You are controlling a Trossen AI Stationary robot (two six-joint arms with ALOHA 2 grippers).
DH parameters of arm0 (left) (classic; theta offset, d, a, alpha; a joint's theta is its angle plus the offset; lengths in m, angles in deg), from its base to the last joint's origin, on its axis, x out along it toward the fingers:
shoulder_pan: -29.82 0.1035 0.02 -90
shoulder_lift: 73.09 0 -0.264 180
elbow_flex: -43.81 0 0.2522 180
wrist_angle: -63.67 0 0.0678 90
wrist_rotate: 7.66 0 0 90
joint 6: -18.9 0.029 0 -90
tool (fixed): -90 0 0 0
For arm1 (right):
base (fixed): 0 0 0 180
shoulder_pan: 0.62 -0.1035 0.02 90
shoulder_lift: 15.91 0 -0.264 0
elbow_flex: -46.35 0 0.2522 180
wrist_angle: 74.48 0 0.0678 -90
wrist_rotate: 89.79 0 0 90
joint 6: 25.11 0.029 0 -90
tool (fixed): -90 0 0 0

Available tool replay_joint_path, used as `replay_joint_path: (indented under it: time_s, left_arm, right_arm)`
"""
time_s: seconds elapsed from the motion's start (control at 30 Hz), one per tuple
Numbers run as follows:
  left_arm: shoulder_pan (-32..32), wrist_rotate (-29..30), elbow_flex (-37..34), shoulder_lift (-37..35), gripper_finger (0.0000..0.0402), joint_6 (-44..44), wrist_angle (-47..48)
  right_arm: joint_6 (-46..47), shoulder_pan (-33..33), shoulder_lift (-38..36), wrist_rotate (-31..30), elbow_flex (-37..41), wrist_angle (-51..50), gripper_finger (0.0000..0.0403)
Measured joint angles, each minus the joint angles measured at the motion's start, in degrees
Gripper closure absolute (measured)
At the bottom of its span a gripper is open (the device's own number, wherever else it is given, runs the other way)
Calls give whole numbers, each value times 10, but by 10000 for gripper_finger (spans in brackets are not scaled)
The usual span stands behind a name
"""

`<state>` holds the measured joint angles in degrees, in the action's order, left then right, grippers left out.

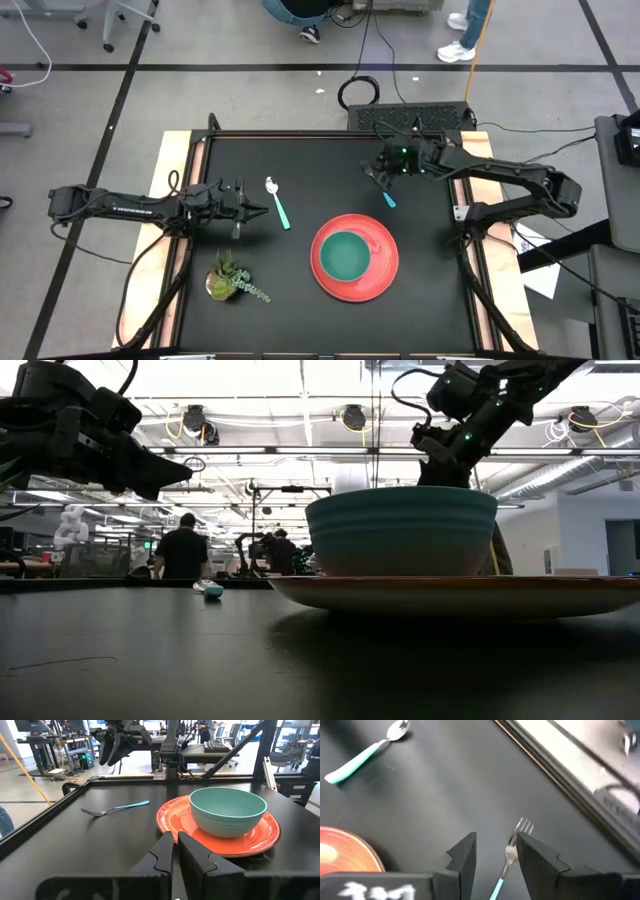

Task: Pick and place plate/cup/fork/spoon on tray
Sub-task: Put the fork on the orange plate beside the green bowl

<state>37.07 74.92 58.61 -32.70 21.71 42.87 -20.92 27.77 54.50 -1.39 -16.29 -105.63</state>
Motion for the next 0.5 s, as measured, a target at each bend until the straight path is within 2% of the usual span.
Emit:
replay_joint_path:
  time_s: [0.17,0.5]
  left_arm:
    - [0,0,0,0,371,-1,0]
    - [0,0,0,0,371,-1,-13]
  right_arm:
    - [35,25,46,5,-24,-106,257]
    - [13,54,157,0,-99,-213,147]
